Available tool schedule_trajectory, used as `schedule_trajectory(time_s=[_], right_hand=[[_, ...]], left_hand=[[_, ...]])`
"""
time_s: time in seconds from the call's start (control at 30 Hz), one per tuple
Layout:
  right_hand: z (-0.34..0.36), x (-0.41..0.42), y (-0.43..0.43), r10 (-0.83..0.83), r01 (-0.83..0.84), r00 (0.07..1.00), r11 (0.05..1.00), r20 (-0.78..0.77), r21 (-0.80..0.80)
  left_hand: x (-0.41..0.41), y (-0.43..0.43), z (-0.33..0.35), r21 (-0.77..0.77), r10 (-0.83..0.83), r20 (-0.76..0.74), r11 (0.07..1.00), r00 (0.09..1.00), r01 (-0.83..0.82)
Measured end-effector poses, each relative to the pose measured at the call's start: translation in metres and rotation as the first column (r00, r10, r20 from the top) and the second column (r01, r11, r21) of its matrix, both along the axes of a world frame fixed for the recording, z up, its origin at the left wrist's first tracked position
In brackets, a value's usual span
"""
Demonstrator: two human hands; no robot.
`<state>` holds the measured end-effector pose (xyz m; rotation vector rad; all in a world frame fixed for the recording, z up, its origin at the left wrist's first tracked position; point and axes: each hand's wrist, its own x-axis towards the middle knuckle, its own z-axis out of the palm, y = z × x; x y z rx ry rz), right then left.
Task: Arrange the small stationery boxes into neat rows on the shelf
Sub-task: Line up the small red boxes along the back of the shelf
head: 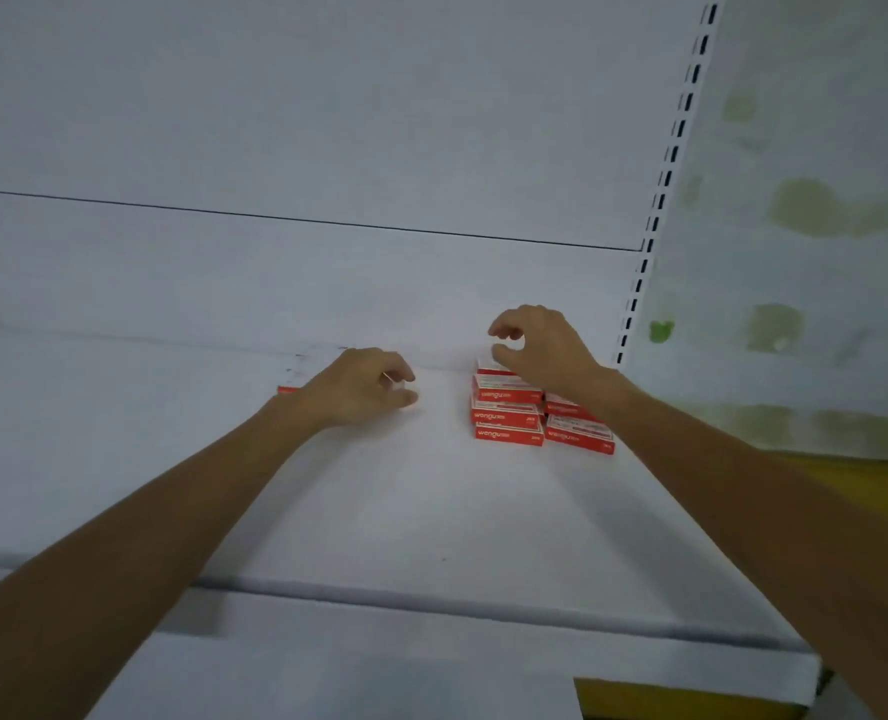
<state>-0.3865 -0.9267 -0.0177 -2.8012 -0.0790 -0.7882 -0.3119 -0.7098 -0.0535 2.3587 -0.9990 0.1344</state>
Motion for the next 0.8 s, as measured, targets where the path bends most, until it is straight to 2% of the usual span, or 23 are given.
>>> schedule_trajectory(time_s=[0.23, 0.33, 0.47, 0.6, 0.8], right_hand=[[-0.006, 0.065, 0.148, 0.252, -0.25, 0.966, 0.967, -0.055, 0.045], [-0.007, 0.086, 0.228, 0.38, -0.378, 0.923, 0.925, -0.061, 0.047], [-0.008, 0.099, 0.337, 0.533, -0.531, 0.844, 0.846, -0.062, 0.042], [-0.012, 0.1, 0.427, 0.641, -0.64, 0.764, 0.767, -0.069, 0.043], [-0.027, 0.105, 0.512, 0.672, -0.67, 0.736, 0.741, -0.086, 0.05]], left_hand=[[-0.01, 0.168, 0.0, -0.06, 0.275, -0.024, 0.959, 0.961, -0.276], [-0.027, 0.254, 0.002, -0.06, 0.427, -0.068, 0.9, 0.902, -0.431], [-0.051, 0.358, 0.008, -0.096, 0.607, -0.05, 0.787, 0.793, -0.609], [-0.067, 0.427, 0.007, -0.155, 0.696, -0.027, 0.706, 0.718, -0.691], [-0.08, 0.494, -0.009, -0.167, 0.721, -0.013, 0.682, 0.693, -0.713]])
